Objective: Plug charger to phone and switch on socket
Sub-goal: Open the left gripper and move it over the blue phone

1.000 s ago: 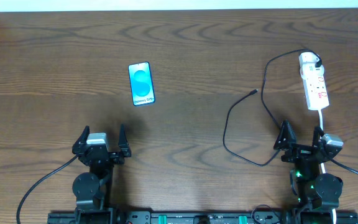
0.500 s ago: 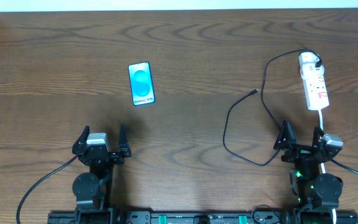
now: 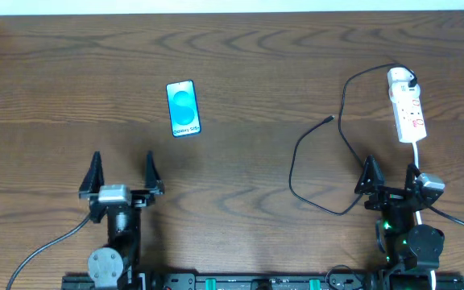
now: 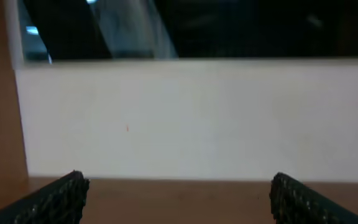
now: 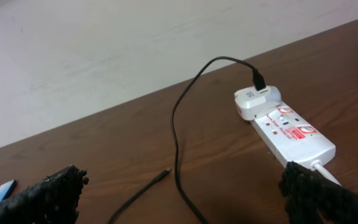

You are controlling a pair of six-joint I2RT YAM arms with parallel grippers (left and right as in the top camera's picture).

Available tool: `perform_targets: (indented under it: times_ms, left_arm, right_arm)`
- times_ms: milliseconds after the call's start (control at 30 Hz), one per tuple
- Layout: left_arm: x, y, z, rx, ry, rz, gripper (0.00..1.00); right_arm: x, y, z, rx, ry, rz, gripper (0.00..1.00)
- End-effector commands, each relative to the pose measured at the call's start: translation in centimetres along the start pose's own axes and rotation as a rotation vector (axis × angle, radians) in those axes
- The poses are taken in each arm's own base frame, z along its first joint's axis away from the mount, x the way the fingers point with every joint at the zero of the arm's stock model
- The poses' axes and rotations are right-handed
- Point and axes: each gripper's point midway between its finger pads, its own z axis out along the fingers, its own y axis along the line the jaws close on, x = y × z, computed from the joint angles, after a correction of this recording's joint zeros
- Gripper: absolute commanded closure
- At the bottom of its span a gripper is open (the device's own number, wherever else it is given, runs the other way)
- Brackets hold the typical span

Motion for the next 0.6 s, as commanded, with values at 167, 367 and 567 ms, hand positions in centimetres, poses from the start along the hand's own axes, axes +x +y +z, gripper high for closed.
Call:
perform_targets:
  times_ms: [167, 367, 567]
  left_arm:
    - [-4.4, -0.1, -0.2, 0.007, -0.142, 0.022, 0.06]
    - [-6.6, -0.1, 0.8, 0.007, -0.133, 0.018, 0.07]
    - [-7.8, 0.0, 4.6, 0.008, -0.016, -0.074, 0.07]
  right_arm:
    - [0.0, 0.0, 0.0, 0.005, -0.006, -0.004, 0.01]
    - [0.0, 0.0, 0.0, 0.005, -0.006, -0.004, 0.01]
    - [-0.1, 0.0, 0.0, 0.005, -0.006, -0.004, 0.01]
